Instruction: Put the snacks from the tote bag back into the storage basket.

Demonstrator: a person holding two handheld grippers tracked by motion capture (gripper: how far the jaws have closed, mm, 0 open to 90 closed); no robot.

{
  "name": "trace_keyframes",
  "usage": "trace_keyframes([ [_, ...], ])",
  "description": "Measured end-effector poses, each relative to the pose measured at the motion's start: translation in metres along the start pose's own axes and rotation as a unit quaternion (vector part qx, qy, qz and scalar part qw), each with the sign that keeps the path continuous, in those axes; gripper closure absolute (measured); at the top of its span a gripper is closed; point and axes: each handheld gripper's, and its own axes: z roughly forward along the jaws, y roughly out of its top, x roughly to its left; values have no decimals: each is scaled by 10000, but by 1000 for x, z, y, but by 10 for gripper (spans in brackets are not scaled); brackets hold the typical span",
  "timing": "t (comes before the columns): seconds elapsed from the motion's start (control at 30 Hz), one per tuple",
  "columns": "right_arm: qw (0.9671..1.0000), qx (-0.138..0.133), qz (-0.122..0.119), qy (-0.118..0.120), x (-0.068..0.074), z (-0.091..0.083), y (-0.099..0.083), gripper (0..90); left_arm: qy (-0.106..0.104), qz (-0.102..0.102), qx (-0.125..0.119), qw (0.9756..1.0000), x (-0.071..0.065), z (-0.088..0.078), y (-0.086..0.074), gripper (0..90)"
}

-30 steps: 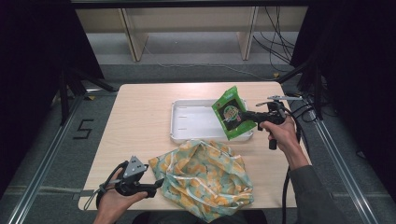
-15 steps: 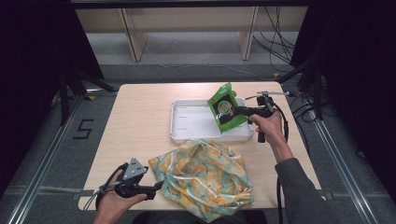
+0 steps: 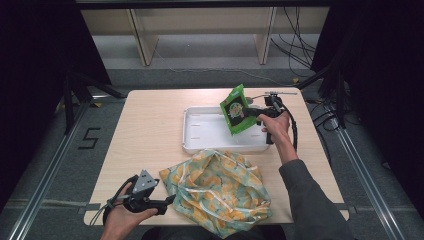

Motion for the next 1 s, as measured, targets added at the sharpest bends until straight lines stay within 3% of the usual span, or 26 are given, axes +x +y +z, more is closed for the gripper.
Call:
trace_keyframes([
  [0.03,9998,41,177,-10,2,1,0,779,3,5,-2,10000,0,0,0,246],
  [0.07,10000,20,45,-35,-1,4,1,779,7,17,-3,10000,0,0,0,247],
  [0.13,9998,69,135,-105,0,7,0,779,1,98,-6,10000,1,0,0,246],
  [0.17,9993,143,327,-91,2,8,0,779,6,90,-5,10000,0,0,0,246],
  [0.2,9999,66,-11,-128,-4,12,1,779,5,83,5,10000,0,0,0,247],
  [0.23,9995,133,261,-139,0,12,1,779,14,80,-29,10000,0,0,0,246],
  [0.3,9993,182,241,-222,0,16,1,779,19,111,34,9999,0,0,0,246],
  [0.33,9995,144,54,-268,-2,18,2,779,4,86,2,10000,0,0,0,246],
  [0.37,9991,201,242,-281,1,19,2,778,8,40,52,10000,-1,0,0,246],
  [0.4,9992,170,61,-345,-1,20,3,779,15,56,30,10000,-1,0,0,247],
  [0.43,9994,173,29,-303,-2,22,3,779,-3,168,58,9998,0,0,0,247],
  [0.47,9992,202,103,-332,0,24,3,779,19,160,54,9999,0,0,0,246],
  [0.6,9988,192,-70,-448,0,29,5,778,6,165,46,9999,0,-1,1,246],
  [0.67,9987,228,-53,-462,0,31,5,777,22,165,66,9998,-1,-1,0,246],
  [0.7,9985,271,67,-480,1,33,4,777,15,153,82,9998,-1,-1,0,246],
  [0.73,9984,245,-9,-503,-1,35,3,777,18,107,72,9999,-2,0,0,246],
  [0.8,9981,277,14,-553,-2,37,2,775,-12,222,87,9997,-1,-1,1,246],
  [0.87,9980,291,-86,-551,-5,38,2,773,30,137,70,9999,-2,-1,0,246],
  [1.0,9970,405,149,-649,-3,38,2,762,8,246,121,9996,-2,0,1,248],
])
